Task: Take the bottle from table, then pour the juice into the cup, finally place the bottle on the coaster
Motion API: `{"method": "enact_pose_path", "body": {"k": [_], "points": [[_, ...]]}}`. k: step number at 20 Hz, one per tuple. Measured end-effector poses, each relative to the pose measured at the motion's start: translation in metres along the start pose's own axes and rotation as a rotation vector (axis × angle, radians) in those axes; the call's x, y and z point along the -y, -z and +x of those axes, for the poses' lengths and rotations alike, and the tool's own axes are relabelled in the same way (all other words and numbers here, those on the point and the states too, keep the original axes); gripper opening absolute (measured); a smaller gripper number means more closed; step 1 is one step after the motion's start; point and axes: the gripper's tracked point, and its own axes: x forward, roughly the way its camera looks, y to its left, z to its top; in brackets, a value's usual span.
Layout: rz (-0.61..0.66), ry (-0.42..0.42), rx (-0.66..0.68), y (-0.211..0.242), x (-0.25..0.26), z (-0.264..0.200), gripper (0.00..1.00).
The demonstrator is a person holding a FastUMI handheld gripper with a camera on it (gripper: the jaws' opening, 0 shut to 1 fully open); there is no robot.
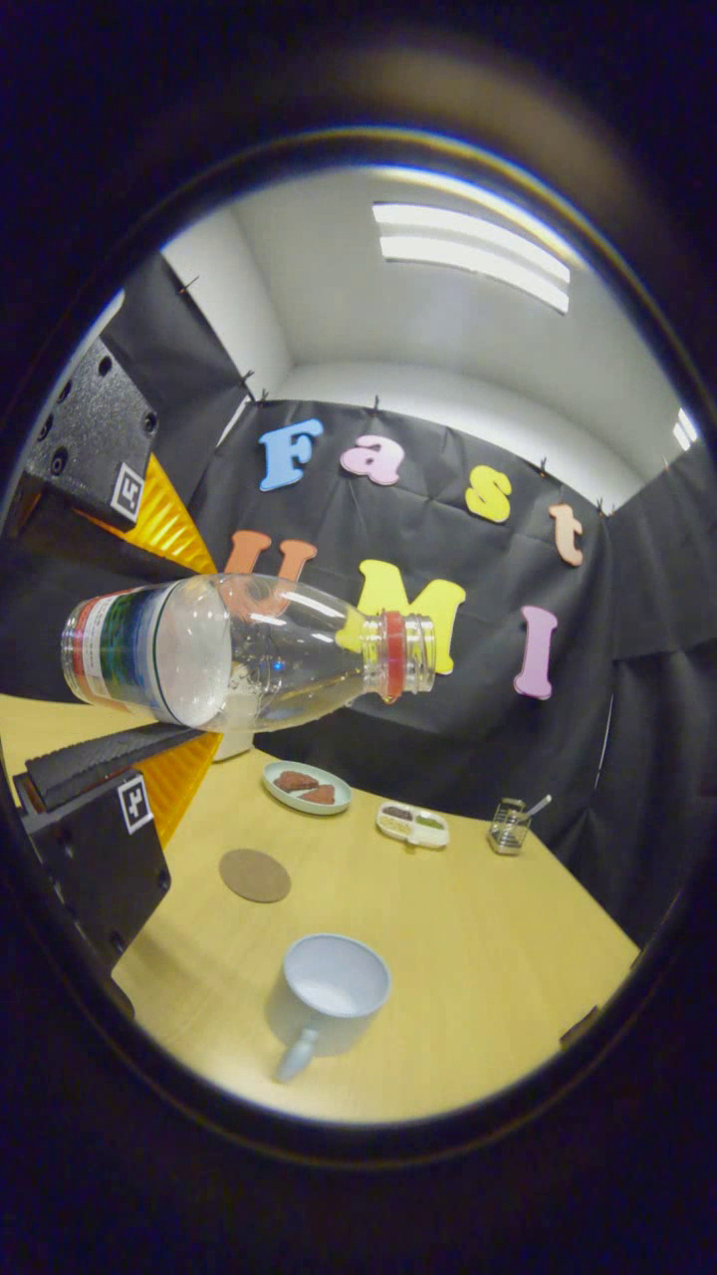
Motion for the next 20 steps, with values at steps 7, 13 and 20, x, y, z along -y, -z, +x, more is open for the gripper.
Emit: {"method": "enact_pose_path", "body": {"k": [7,13,20], "points": [[-0.669,0.062,-0.036,0.013,0.021,-0.025,0.78],[-0.891,0.057,-0.170,0.050,0.026,-0.021,0.78],[-1.003,0.064,-0.122,0.056,0.005,0.005,0.79]]}}
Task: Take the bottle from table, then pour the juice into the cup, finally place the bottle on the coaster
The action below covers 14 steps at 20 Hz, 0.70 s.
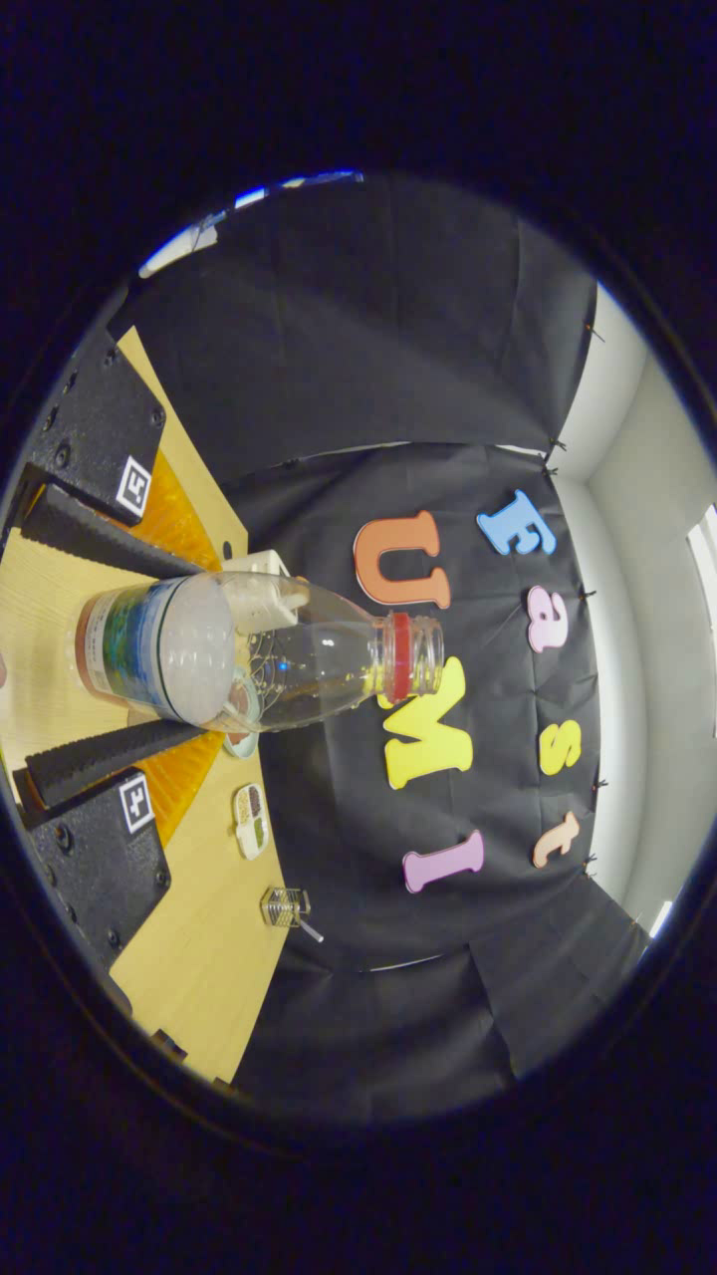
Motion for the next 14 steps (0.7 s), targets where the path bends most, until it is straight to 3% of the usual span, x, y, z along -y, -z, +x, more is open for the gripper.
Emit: {"method": "enact_pose_path", "body": {"k": [4,14], "points": [[-0.047,0.031,0.047,-0.006,0.010,0.024,0.79],[-0.121,0.103,-0.001,0.054,0.060,0.126,0.79]]}}
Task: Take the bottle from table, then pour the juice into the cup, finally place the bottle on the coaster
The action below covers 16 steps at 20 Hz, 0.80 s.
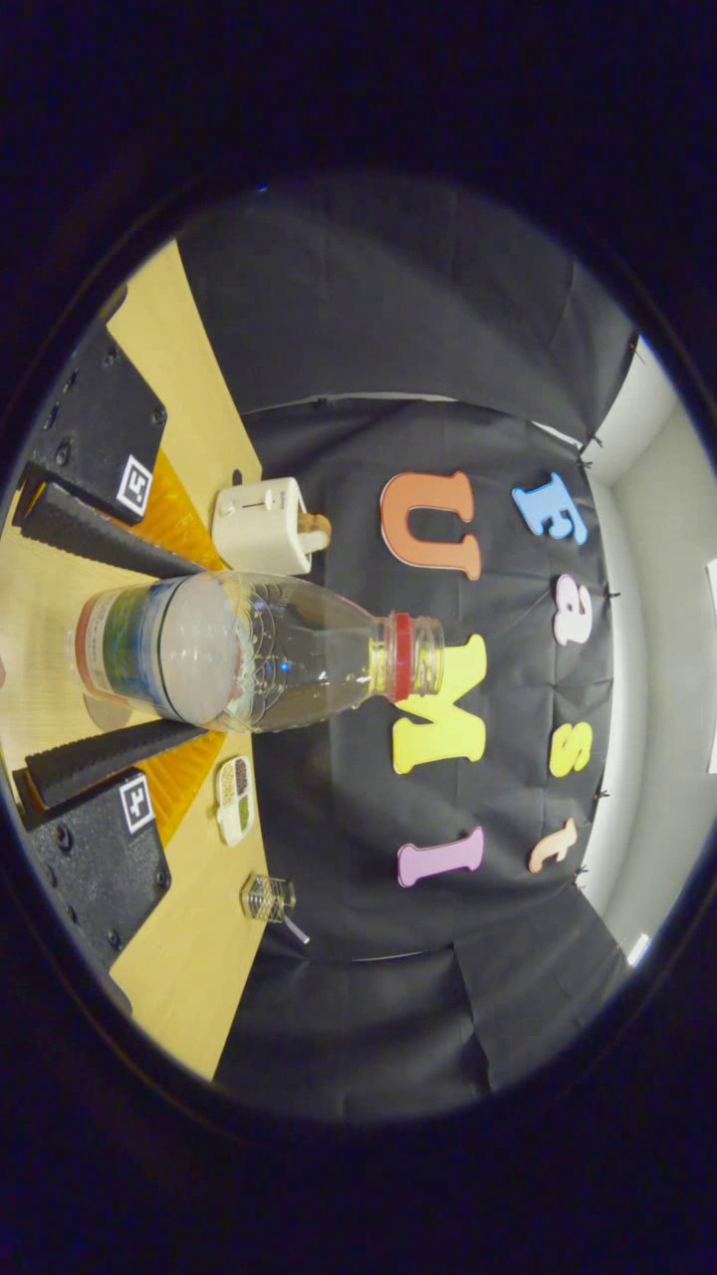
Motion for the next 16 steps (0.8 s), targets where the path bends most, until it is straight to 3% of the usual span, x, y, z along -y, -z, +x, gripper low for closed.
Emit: {"method": "enact_pose_path", "body": {"k": [8,13,16], "points": [[-0.090,0.068,-0.036,0.039,0.026,0.051,0.80],[-0.077,0.043,-0.059,0.054,0.024,0.075,0.82],[-0.067,0.107,-0.060,0.060,0.041,0.073,0.87]]}}
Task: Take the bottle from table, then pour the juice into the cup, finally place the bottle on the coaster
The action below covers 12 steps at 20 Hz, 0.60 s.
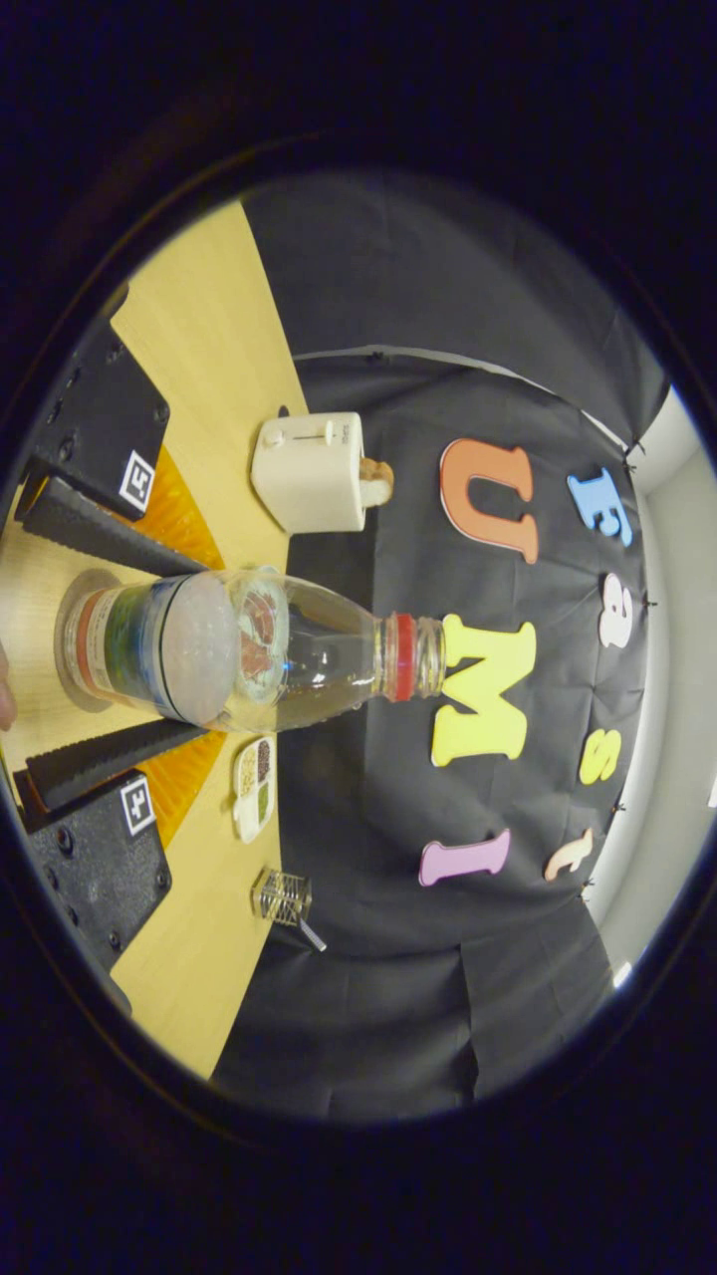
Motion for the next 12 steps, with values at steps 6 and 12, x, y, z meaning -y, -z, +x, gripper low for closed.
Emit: {"method": "enact_pose_path", "body": {"k": [6,12], "points": [[0.025,-0.033,0.025,-0.007,0.000,-0.003,0.98],[0.010,-0.064,0.056,-0.045,-0.003,-0.030,0.98]]}}
